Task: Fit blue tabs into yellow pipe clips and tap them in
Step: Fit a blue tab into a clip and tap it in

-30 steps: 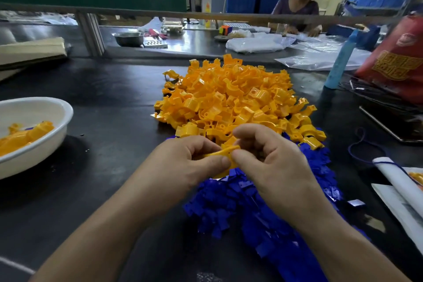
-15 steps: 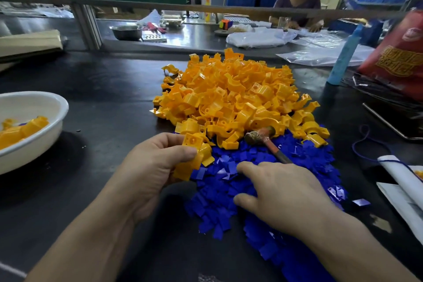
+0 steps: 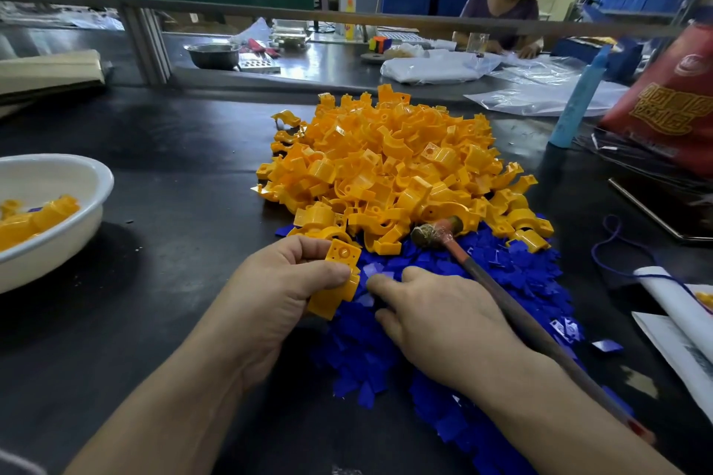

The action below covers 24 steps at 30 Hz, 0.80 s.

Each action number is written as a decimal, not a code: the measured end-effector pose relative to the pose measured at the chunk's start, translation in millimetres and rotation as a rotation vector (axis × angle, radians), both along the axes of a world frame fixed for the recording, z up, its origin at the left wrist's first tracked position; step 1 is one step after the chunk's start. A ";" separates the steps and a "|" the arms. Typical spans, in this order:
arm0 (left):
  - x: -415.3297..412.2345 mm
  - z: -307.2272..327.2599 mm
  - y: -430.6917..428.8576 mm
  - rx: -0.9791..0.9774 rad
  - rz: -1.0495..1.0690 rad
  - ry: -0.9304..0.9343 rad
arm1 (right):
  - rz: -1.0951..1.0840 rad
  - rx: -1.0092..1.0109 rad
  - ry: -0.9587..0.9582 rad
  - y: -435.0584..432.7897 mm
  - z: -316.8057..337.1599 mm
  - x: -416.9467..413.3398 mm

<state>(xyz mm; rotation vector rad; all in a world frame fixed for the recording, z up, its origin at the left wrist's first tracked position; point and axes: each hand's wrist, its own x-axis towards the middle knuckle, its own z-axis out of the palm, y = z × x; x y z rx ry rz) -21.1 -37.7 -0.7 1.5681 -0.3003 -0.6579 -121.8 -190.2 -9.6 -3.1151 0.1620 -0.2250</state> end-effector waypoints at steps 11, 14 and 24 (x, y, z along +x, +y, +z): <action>-0.5 -4.7 -2.5 0.024 -0.023 -0.036 | -0.081 0.151 -0.170 -5.3 0.1 -6.6; -0.2 -6.4 -3.5 0.003 -0.032 -0.037 | -0.112 0.309 -0.244 -3.4 5.7 -8.8; -2.0 -13.5 -6.8 -0.041 -0.028 -0.028 | -0.226 0.901 -0.287 -8.7 12.2 -11.3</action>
